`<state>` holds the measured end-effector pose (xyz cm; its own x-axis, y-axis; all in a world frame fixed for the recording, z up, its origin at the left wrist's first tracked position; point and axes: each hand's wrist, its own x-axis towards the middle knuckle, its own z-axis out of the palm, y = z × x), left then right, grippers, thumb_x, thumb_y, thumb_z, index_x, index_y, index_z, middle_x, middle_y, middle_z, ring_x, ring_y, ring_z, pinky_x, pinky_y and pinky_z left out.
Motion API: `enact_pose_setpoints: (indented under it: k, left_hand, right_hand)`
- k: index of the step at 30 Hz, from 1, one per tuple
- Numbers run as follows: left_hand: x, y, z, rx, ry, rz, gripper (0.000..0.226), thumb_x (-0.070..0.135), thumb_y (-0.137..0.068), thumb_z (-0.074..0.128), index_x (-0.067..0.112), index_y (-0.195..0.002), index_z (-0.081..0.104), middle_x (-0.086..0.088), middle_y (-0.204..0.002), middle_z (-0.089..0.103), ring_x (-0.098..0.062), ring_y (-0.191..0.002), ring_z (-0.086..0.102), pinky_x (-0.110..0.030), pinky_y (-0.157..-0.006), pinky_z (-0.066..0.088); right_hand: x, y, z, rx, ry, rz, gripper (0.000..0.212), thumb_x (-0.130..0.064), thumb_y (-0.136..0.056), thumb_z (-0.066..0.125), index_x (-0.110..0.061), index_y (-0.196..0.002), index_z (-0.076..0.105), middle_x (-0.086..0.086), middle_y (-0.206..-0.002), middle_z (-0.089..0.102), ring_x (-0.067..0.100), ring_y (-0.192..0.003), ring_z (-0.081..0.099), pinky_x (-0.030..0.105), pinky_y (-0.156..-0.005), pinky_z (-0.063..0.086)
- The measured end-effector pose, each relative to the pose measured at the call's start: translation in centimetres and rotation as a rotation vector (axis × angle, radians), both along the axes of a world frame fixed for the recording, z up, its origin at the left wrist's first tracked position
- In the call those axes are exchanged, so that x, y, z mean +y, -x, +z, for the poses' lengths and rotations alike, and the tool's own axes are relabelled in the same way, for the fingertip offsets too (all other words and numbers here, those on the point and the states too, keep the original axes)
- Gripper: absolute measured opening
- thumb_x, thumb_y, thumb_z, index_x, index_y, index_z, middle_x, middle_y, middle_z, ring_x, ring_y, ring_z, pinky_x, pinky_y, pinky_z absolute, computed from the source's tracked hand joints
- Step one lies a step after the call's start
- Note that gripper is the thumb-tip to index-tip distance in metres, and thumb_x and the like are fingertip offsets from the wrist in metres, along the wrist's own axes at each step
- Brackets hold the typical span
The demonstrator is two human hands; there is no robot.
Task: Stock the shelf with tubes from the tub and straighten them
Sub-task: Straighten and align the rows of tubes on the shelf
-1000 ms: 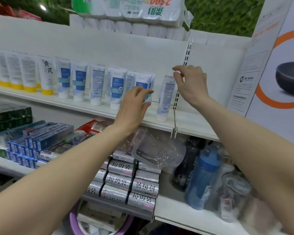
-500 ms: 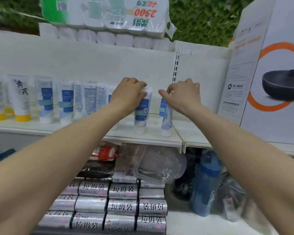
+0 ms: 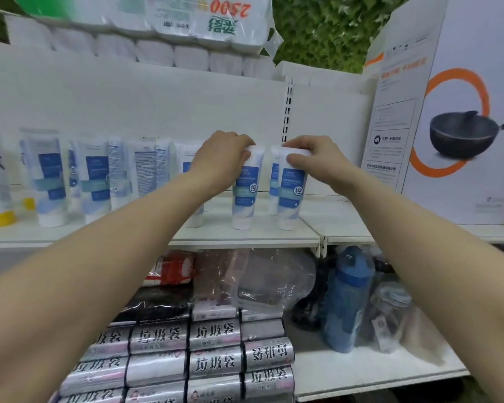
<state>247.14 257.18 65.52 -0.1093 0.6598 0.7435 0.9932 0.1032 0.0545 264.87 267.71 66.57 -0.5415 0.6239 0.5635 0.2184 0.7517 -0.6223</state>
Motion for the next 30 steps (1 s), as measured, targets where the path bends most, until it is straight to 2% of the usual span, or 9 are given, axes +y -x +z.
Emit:
enact_pose_setpoints:
  k: [3,6,11,13,16,22,26,30]
  left_hand:
    - [-0.2,0.2,0.2,-0.009,0.002,-0.014,0.033,0.016,-0.099,0.038,0.019,-0.124,0.06,-0.008,-0.112,0.065,-0.028,-0.105,0.053,-0.037,-0.08,0.042]
    - [-0.3,0.1,0.4,0.0,0.013,-0.015,0.032,0.015,-0.099,0.038,0.019,-0.121,0.061,-0.006,-0.111,0.066,-0.027,-0.102,0.055,-0.038,-0.08,0.044]
    - [-0.2,0.2,1.0,0.038,0.009,-0.017,0.034,0.018,-0.101,0.036,0.018,-0.122,0.062,-0.006,-0.116,0.065,-0.027,-0.107,0.054,-0.034,-0.081,0.039]
    - [-0.1,0.4,1.6,0.034,-0.009,-0.015,0.034,0.02,-0.102,0.035,0.018,-0.123,0.061,-0.006,-0.118,0.065,-0.027,-0.109,0.054,-0.034,-0.083,0.039]
    - [0.2,0.5,3.3,0.019,-0.055,-0.024,0.034,0.019,-0.102,0.034,0.019,-0.123,0.061,-0.003,-0.112,0.067,-0.024,-0.105,0.056,-0.031,-0.079,0.037]
    - [1.0,0.9,6.8,-0.003,-0.084,-0.016,0.03,0.02,-0.101,0.042,0.021,-0.122,0.063,-0.002,-0.114,0.068,-0.022,-0.106,0.06,-0.032,-0.086,0.042]
    - [2.2,1.8,8.0,0.002,0.049,0.035,0.025,0.024,-0.098,0.05,0.023,-0.117,0.066,-0.002,-0.114,0.067,-0.02,-0.102,0.059,-0.027,-0.081,0.038]
    - [4.0,2.8,8.8,-0.032,0.261,0.075,0.024,0.027,-0.095,0.056,0.026,-0.117,0.066,-0.001,-0.114,0.066,-0.019,-0.1,0.06,-0.027,-0.084,0.043]
  right_hand:
    - [-0.3,0.3,0.4,0.005,0.095,0.058,0.026,-0.004,-0.086,0.053,-0.019,-0.103,0.066,-0.004,-0.097,0.066,0.011,-0.09,0.061,0.02,-0.075,0.05]
    - [0.1,0.5,0.7,-0.013,0.149,0.075,0.024,-0.004,-0.087,0.053,-0.019,-0.1,0.066,-0.004,-0.094,0.066,0.01,-0.087,0.06,0.02,-0.075,0.048]
    - [0.9,0.4,1.1,-0.027,0.152,0.071,0.012,-0.022,-0.089,0.061,-0.02,-0.095,0.071,-0.004,-0.098,0.07,0.011,-0.09,0.062,0.025,-0.082,0.047]
    - [1.3,0.2,1.7,-0.027,0.125,0.061,0.021,-0.033,-0.091,0.059,-0.018,-0.095,0.073,-0.004,-0.1,0.071,0.009,-0.093,0.062,0.027,-0.087,0.046]
    - [2.1,0.1,3.4,-0.015,0.044,0.036,0.028,-0.038,-0.093,0.055,-0.017,-0.096,0.074,0.0,-0.099,0.07,0.005,-0.088,0.058,0.021,-0.078,0.042]
    - [4.9,0.9,6.2,-0.078,-0.108,-0.054,0.015,-0.03,-0.088,0.062,-0.024,-0.093,0.075,-0.006,-0.095,0.072,0.01,-0.097,0.062,0.027,-0.086,0.047]
    - [6.3,2.2,6.6,-0.28,-0.247,-0.097,0.016,-0.024,-0.087,0.065,-0.024,-0.099,0.074,-0.003,-0.101,0.072,0.013,-0.097,0.064,0.027,-0.089,0.05]
    - [7.4,3.2,7.5,-0.53,-0.243,-0.096,0.024,-0.033,-0.087,0.066,-0.025,-0.108,0.071,-0.01,-0.089,0.064,0.003,-0.081,0.057,0.019,-0.072,0.041]
